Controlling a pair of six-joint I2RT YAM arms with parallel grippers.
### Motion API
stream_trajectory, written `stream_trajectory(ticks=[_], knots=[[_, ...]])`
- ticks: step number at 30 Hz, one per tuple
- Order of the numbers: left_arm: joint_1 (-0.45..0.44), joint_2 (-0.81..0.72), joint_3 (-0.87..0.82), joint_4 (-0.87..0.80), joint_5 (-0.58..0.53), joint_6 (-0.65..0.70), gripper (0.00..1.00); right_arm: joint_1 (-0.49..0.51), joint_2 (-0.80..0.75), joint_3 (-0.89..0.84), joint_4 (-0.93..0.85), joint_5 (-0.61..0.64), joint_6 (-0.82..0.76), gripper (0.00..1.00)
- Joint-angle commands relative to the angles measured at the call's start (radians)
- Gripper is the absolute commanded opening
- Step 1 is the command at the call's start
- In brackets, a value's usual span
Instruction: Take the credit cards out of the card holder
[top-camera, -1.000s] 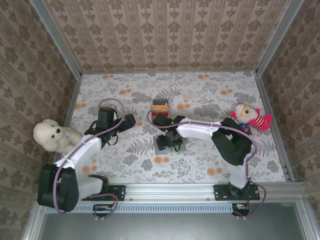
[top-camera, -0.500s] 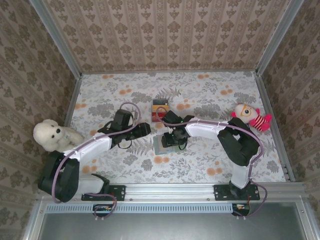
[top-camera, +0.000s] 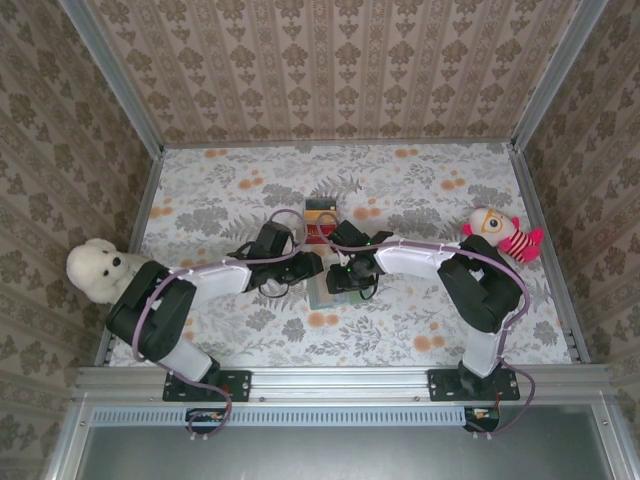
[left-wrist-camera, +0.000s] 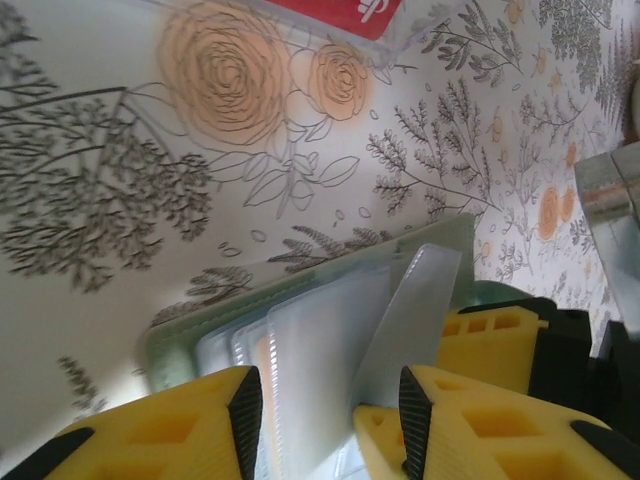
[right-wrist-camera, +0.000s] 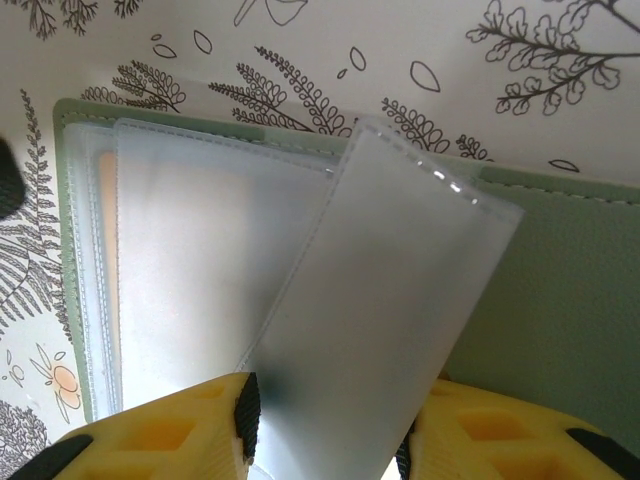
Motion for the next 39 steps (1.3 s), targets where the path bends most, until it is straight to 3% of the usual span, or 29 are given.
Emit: stream_trajectory(ticks=[1, 5, 20, 27, 39], knots=[[-0.008, 0.023, 0.049, -0.008, 0.027, -0.025, 0.42, -0.009, 0.054, -0.052, 0.002, 0.025, 0.008, 0.43], [-0.006, 0.046, 0.067, -0.069, 0.001, -0.012, 0.41, -0.007, 0.053, -0.053, 0.006, 0.019, 0.014, 0.43], [-0.008, 0.125, 0.065, -0.049, 0.043, -0.05, 0.39, -0.011, 0.055, -0.06, 0.022, 0.001, 0.02, 0.42], [-0.008, 0.127, 0.091, -0.135, 0.033, -0.041, 0.4, -0.011, 0.055, -0.063, 0.033, -0.012, 0.017, 0.41], [-0.011, 0.142, 0.105, -0.096, 0.093, -0.051, 0.37, -0.017, -0.015, -0.108, 0.146, -0.095, -0.02, 0.43]])
